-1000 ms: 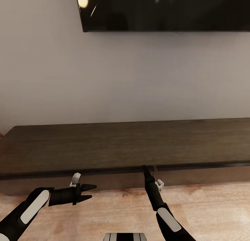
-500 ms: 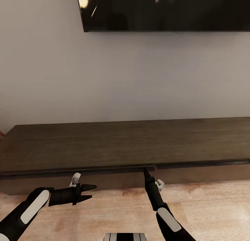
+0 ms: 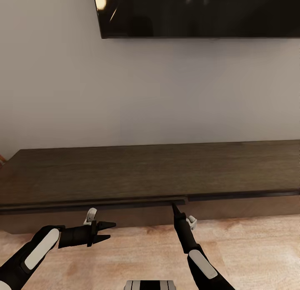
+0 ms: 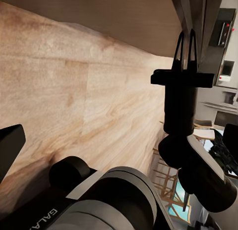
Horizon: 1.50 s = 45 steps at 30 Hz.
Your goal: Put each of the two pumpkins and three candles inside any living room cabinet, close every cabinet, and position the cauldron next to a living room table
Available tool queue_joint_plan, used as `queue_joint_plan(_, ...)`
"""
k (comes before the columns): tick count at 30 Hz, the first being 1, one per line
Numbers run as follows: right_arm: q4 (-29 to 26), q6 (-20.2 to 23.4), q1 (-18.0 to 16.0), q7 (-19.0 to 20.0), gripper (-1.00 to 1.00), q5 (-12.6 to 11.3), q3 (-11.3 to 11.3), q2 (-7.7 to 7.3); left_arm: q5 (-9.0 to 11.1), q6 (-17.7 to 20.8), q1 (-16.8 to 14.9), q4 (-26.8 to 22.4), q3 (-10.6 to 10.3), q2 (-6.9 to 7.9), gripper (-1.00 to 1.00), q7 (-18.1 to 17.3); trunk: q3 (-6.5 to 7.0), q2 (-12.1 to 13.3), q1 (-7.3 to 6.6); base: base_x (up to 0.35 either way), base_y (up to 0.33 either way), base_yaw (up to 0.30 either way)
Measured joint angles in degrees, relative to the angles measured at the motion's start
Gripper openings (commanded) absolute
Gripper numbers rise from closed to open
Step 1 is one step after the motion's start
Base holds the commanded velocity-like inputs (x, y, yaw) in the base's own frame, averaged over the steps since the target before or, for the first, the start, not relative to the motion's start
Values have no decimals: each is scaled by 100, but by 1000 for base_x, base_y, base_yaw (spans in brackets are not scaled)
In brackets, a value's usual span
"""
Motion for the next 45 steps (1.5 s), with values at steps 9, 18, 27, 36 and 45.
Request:
queue_joint_plan(9, 1, 1, 0, 8, -100, 5, 4, -5, 0, -2, 0, 0, 0, -6, 100, 0, 0, 0, 0, 0, 0, 0)
queue_joint_plan(18, -3, 0, 0, -3, -100, 0, 5, -3, 0, 1, 0, 0, 0, -6, 100, 0, 0, 0, 0, 0, 0, 0)
queue_joint_plan(27, -1, 4, 0, 3, -100, 4, 9, -8, 0, -1, 0, 0, -1, -1, 100, 0, 0, 0, 0, -4, 0, 0)
queue_joint_plan(36, -1, 3, -1, 3, -100, -14, -3, -9, 0, -2, 0, 0, 0, -6, 100, 0, 0, 0, 1, -123, 0, 0)
queue_joint_plan(45, -2, 2, -2, 3, -100, -39, -19, -10, 0, -2, 1, -1, 0, -6, 100, 0, 0, 0, 2, -186, 0, 0)
